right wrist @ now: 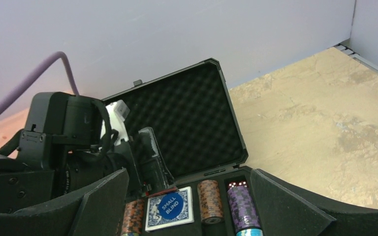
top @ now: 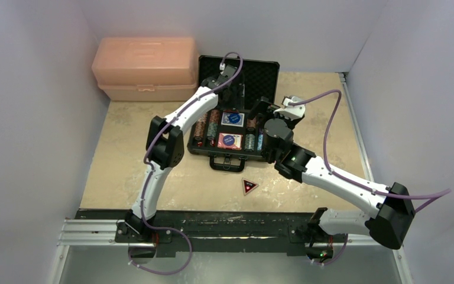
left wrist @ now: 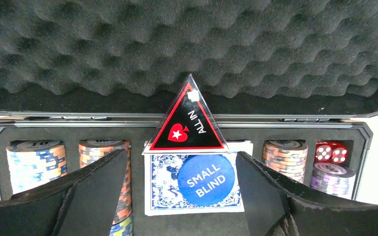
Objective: Pack up texas hold em set
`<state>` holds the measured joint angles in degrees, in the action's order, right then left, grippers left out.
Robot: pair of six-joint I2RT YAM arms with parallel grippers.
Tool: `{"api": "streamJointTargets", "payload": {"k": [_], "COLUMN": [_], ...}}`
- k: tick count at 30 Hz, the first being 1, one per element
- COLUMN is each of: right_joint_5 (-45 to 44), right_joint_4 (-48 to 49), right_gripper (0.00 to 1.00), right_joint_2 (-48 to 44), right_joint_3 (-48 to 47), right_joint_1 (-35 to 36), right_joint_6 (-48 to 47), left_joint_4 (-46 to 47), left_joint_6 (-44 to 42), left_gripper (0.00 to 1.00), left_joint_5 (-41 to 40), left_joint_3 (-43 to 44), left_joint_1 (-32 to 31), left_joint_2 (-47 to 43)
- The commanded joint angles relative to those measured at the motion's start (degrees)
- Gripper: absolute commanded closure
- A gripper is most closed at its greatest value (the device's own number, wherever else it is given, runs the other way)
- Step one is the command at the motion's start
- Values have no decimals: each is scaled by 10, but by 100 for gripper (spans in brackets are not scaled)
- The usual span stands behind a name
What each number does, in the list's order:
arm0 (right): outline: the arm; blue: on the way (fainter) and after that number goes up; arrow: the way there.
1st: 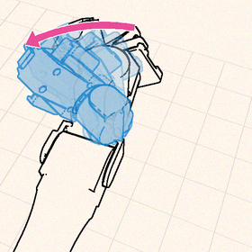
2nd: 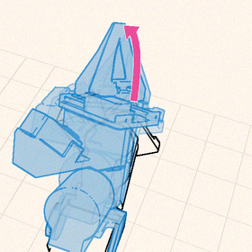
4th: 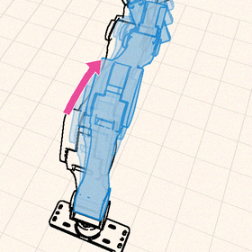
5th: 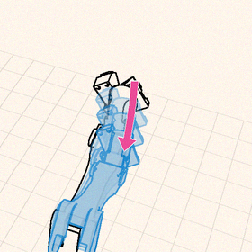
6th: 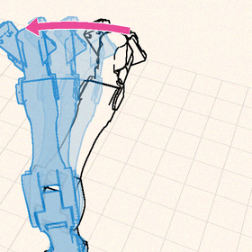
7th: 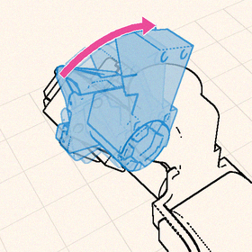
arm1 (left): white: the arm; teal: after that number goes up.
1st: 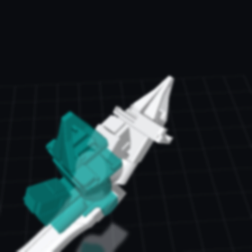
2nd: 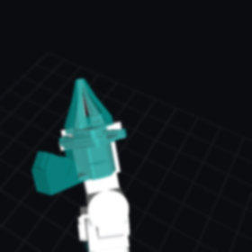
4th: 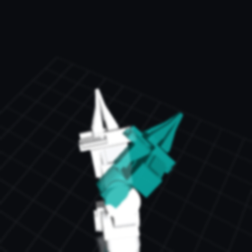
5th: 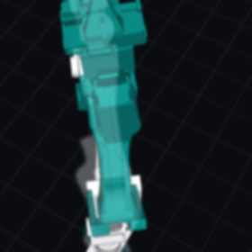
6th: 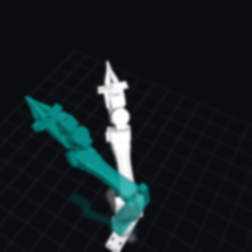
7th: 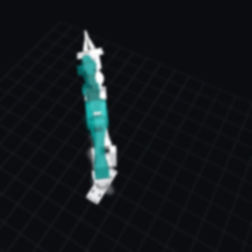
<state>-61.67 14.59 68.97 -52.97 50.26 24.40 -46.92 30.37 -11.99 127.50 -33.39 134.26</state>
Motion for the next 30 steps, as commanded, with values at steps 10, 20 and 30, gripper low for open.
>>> {"api": "streamJointTargets", "payload": {"k": [10,20,30], "right_joint_5": [14,25,38], "right_joint_4": [26,29,34], "right_gripper": [1,1,1], "right_joint_2": [-11,-11,-13], "right_joint_3": [6,7,8], "right_joint_1": [2,2,3], "right_joint_6": [-8,-11,-15], "left_joint_4": [4,8,13], "left_joint_6": [8,7,18], "left_gripper": [19,20,23], "left_joint_5": [19,7,6], "left_joint_3": [11,16,27], "left_joint_1": [3,3,3], "left_joint_2": [13,30,48]}}
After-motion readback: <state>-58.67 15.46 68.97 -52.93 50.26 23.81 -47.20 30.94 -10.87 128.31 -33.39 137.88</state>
